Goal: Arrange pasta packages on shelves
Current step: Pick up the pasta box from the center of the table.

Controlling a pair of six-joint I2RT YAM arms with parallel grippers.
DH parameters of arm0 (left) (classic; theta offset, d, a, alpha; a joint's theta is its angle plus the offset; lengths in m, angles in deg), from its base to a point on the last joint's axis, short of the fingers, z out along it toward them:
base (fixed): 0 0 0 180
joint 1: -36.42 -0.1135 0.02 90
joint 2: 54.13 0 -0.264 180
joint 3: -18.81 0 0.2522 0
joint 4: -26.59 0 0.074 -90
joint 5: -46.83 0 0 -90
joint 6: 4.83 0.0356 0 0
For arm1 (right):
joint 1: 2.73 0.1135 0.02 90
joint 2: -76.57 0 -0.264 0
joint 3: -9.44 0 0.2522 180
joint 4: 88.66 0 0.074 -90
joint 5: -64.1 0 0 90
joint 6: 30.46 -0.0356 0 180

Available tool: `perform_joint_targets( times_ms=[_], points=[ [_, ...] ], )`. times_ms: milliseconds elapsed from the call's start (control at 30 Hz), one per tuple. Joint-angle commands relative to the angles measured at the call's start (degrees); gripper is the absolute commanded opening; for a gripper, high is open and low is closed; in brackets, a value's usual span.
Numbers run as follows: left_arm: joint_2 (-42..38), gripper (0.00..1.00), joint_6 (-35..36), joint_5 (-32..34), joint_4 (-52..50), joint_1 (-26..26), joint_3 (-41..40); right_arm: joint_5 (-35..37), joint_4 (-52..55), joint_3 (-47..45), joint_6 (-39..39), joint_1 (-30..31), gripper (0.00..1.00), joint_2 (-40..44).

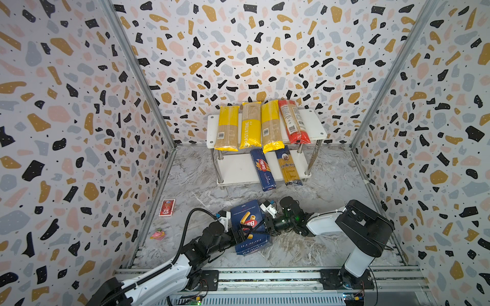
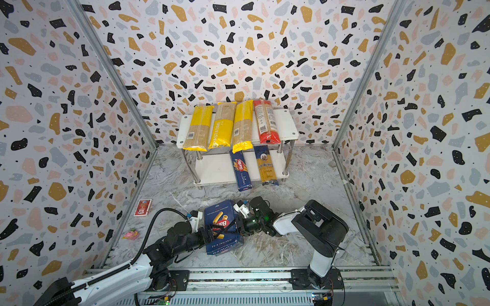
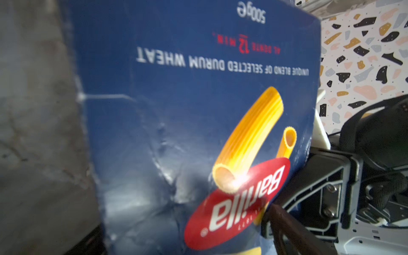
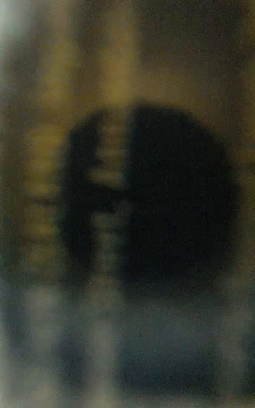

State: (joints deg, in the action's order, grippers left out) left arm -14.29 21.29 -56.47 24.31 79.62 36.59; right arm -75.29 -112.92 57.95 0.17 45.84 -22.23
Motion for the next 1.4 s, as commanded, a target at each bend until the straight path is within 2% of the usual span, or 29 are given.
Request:
perform_joint_targets(
  times_ms=[0, 167, 433, 600, 933, 1200, 1367],
  points=[
    [-5.75, 1.0, 2.57, -8.51, 5.45, 2.15, 4.65, -6.05, -6.34, 1.96, -0.15, 3.23, 0.47, 3.72],
    [-10.59, 1.0, 5.67, -5.13, -5.94, 2.02, 8.96, -6.07, -5.49, 1.56, 0.14, 3.28, 0.46, 6.65],
    [-10.98, 0.99, 11.41, 2.56, -20.92, 1.88, 17.86, -4.99, -0.69, 2.29, 2.67, 2.71, 0.46, 10.66],
    [-10.76, 0.99, 15.2, 7.18, -27.91, 1.86, 23.09, -4.22, 3.28, 2.3, 4.47, 0.04, 0.45, 10.61],
    [-10.04, 0.99, 17.76, 9.32, -32.26, 1.8, 25.46, -5.55, 1.67, 1.41, 4.19, -2.26, 0.45, 9.9],
    [-10.65, 0.99, 19.05, 13.3, -36.18, 1.57, 29.59, -5.05, 4.25, 5.76, 4.93, -3.25, 0.44, 11.23],
    [-11.19, 1.0, 19.67, 14.94, -38.3, 1.5, 31.12, -5.45, 4.88, 10.12, 4.37, -4.88, 0.43, 9.25]
  ],
)
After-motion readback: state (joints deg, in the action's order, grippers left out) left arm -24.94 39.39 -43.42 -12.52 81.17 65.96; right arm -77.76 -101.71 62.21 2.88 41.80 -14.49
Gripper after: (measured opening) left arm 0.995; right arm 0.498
